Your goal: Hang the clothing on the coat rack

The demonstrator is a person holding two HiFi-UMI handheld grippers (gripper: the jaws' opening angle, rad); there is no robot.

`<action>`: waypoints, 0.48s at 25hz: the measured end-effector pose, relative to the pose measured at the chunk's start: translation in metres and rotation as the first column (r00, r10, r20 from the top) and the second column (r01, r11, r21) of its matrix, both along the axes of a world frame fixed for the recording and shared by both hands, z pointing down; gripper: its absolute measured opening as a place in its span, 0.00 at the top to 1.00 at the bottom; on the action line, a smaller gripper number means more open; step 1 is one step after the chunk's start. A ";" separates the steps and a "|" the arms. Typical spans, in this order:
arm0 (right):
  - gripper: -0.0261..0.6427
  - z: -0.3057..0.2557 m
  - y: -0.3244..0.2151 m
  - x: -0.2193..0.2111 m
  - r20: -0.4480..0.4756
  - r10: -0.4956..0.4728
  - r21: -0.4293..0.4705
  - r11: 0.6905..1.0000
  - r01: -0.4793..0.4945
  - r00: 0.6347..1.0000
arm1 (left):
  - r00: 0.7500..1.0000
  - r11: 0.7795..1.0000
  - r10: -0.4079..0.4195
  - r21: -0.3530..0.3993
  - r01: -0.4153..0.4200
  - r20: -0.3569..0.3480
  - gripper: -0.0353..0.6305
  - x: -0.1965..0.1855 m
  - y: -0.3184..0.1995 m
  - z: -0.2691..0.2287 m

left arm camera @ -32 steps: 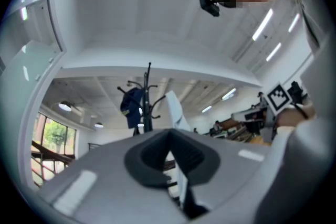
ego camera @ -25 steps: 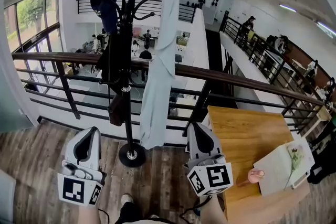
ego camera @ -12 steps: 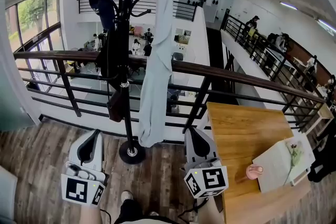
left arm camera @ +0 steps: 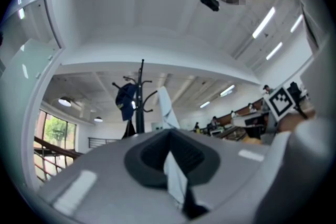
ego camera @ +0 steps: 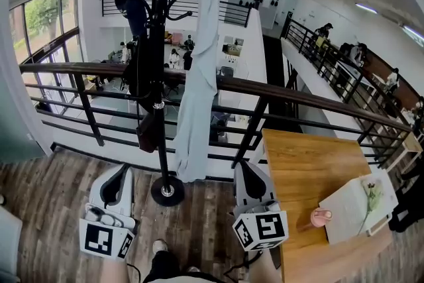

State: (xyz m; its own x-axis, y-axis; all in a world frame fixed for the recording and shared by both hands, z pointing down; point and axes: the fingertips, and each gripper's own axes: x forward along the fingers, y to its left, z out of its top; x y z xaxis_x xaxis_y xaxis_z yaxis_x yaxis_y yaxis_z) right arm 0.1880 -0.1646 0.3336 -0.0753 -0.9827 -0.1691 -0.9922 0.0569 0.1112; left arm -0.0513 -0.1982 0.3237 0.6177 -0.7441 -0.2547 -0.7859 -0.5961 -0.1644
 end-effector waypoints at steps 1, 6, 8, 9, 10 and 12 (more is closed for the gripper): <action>0.96 -0.001 0.000 -0.001 0.000 -0.003 0.001 1.000 0.003 1.000 | 1.000 1.000 -0.001 0.001 0.001 0.000 0.94 0.000 0.000 0.000; 0.96 -0.001 -0.004 -0.004 0.002 -0.010 0.005 1.000 0.010 1.000 | 1.000 1.000 -0.006 -0.001 0.006 0.001 0.94 -0.002 -0.002 0.001; 0.96 -0.001 -0.006 -0.006 0.003 -0.012 0.006 1.000 0.012 1.000 | 1.000 1.000 -0.008 -0.002 0.008 0.001 0.94 -0.004 -0.003 0.001; 0.96 -0.001 -0.007 -0.007 0.003 -0.012 0.006 1.000 0.012 1.000 | 1.000 1.000 -0.008 -0.003 0.008 0.001 0.94 -0.005 -0.004 0.002; 0.96 -0.002 -0.008 -0.008 0.003 -0.014 0.007 1.000 0.014 1.000 | 1.000 1.000 -0.008 -0.004 0.008 0.001 0.94 -0.005 -0.005 0.002; 0.96 -0.002 -0.010 -0.009 0.005 -0.015 0.007 1.000 0.015 1.000 | 1.000 1.000 -0.010 -0.006 0.010 0.002 0.94 -0.007 -0.007 0.003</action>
State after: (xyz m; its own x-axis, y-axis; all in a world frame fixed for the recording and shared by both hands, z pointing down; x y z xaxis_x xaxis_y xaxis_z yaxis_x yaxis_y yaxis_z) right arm 0.1792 -0.1750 0.3320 -0.0894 -0.9803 -0.1760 -0.9917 0.0713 0.1067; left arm -0.0579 -0.2054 0.3264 0.6109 -0.7516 -0.2489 -0.7913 -0.5896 -0.1620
